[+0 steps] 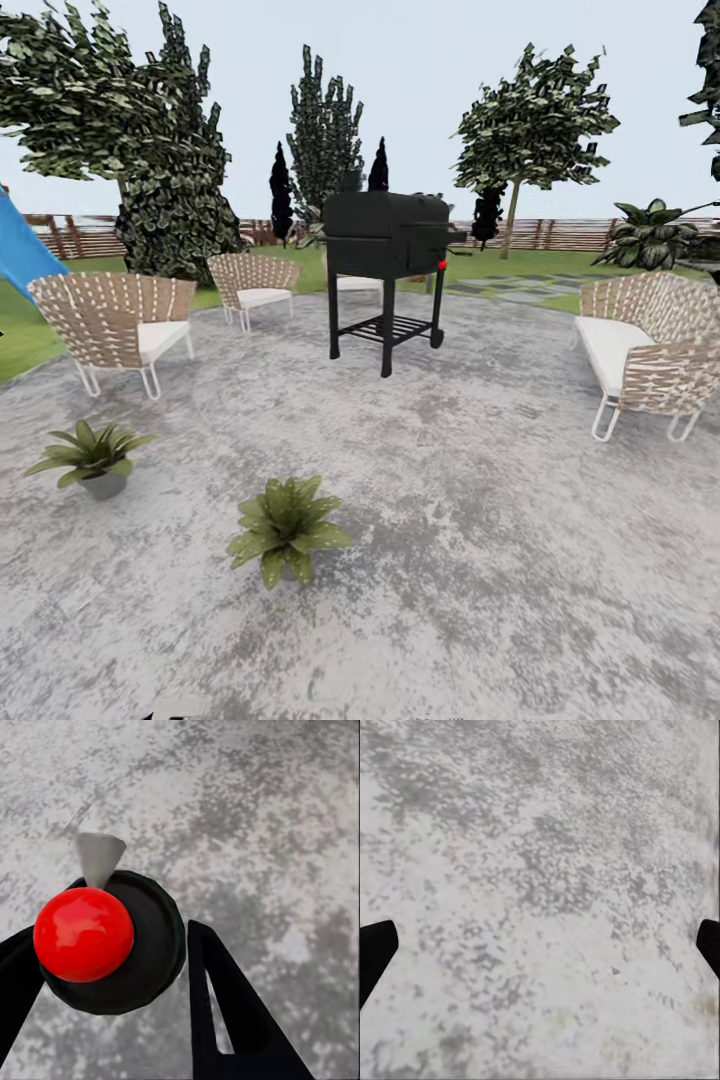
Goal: Pick up the pesticide atomizer in the garden and spray insectifuge to fully cover both potted plants in the garden.
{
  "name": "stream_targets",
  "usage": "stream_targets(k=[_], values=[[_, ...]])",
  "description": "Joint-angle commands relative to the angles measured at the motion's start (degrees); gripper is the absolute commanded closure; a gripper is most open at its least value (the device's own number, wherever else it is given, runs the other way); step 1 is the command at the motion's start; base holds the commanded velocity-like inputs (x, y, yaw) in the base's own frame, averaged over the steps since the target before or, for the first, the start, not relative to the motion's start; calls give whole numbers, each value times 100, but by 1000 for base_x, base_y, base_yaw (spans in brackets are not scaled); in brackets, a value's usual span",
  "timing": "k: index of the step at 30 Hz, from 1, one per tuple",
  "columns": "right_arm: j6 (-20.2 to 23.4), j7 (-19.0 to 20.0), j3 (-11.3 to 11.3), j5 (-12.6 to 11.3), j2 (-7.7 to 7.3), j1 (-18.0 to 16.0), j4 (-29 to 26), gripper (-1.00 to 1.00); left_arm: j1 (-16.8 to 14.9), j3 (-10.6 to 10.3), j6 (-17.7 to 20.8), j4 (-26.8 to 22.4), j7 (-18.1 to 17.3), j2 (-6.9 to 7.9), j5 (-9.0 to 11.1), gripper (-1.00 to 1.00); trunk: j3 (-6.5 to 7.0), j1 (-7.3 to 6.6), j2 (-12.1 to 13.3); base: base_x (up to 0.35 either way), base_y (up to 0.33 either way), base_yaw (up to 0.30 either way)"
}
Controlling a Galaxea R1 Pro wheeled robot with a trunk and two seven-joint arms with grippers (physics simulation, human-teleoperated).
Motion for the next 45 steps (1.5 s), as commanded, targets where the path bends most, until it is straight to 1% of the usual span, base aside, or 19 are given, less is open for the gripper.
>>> stream_targets(k=[1, 15, 24, 28, 30, 33, 45], values=[[-9, -21, -28, 54, 1, -4, 7, -100, -4, -50, -21, 4, 10, 3, 49, 100, -5, -1, -2, 0, -274, -272], [-9, -22, -26, 54, 1, -4, 7, -100, -2, -50, -31, 4, 10, 3, 58, 100, -5, -1, -2, 7, -275, -274], [-9, -26, -27, 54, 25, -4, 8, -100, 3, -50, -30, 4, 10, 4, 71, 100, -5, -1, -2, 185, -236, -256], [-9, -28, -24, 54, 52, -4, 14, -100, 35, -50, -32, 4, 10, 10, 94, 100, -5, -1, -2, 273, -192, -52], [-9, -29, -23, 60, 123, -4, 15, -100, 45, -50, -38, 4, 10, 19, 101, 100, -5, -1, -2, 302, -156, -5], [-9, -29, -21, 68, 178, 3, 22, -100, 47, -50, -39, 4, 10, 20, 102, 100, -5, -1, -2, 324, -98, -1], [-9, -29, -21, 72, 186, 3, 24, -100, 47, -50, -39, 4, 10, 29, 98, 100, -5, -1, -2, 337, -11, 0]])
